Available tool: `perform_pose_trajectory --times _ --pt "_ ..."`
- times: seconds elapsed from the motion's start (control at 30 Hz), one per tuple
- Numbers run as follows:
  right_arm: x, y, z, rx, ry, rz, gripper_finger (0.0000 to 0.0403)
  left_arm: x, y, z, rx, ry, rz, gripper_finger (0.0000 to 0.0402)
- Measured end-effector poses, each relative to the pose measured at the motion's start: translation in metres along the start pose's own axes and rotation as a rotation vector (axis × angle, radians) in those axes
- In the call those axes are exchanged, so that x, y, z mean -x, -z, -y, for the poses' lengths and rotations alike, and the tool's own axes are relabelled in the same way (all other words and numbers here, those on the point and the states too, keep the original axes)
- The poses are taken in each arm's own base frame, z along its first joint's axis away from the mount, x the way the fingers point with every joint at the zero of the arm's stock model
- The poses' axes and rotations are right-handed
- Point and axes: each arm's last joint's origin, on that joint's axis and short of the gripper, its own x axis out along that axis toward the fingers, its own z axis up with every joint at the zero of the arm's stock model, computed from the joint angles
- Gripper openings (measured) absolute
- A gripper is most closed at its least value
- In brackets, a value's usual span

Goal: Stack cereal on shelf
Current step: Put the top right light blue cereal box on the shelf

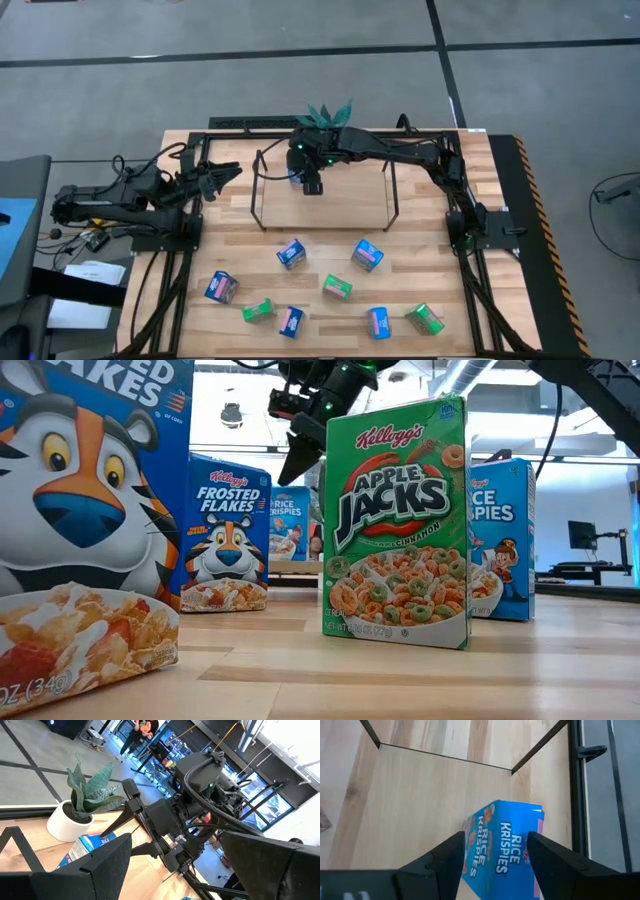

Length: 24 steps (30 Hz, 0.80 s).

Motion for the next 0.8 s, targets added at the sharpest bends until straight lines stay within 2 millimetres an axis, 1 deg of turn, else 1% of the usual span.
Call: perform_pose_trajectory --times 0.1,0.17,0.3,0.37,0.4,0.47,0.53,0.6,0.67,0.73,0.8 --pt "0.001 -0.002 0.001 -0.001 0.004 0.017 0.0241 0.000 0.000 0.000 -0.004 -0.005 -0.004 0.0300" --pt "0.008 -0.006 0.003 0.000 0.006 0.023 0.0241 0.000 0.001 -0.001 -0.008 -0.009 -0.009 0.0300" --pt "0.028 -0.016 0.008 0.007 0.017 0.052 0.0241 0.000 0.001 -0.001 -0.011 -0.014 -0.011 0.0300" --pt "0.041 -0.022 0.010 0.008 0.035 0.059 0.0241 0.000 0.001 -0.001 -0.011 -0.015 -0.012 0.0300" --pt "0.051 -0.027 0.012 0.008 0.053 0.070 0.0241 0.000 0.001 -0.001 -0.011 -0.014 -0.012 0.0300" --pt "0.078 -0.033 0.017 0.008 0.076 0.110 0.0241 0.000 0.001 -0.001 -0.011 -0.015 -0.012 0.0300" --pt "0.105 -0.035 0.023 0.010 0.131 0.178 0.0241 0.000 0.001 -0.001 -0.011 -0.014 -0.012 0.0300" --pt "0.133 -0.028 0.033 -0.002 0.168 0.195 0.0241 0.000 0.002 -0.001 -0.013 -0.015 -0.013 0.0300" --pt "0.161 -0.025 0.045 -0.039 0.243 0.254 0.0241 0.000 0.002 -0.002 -0.015 -0.017 -0.016 0.0300" --pt "0.187 -0.015 0.055 -0.081 0.279 0.276 0.0240 0.000 0.002 -0.002 -0.018 -0.022 -0.021 0.0300" --pt "0.212 -0.010 0.065 -0.124 0.325 0.349 0.0240 0.000 0.002 -0.002 -0.019 -0.022 -0.023 0.0300"
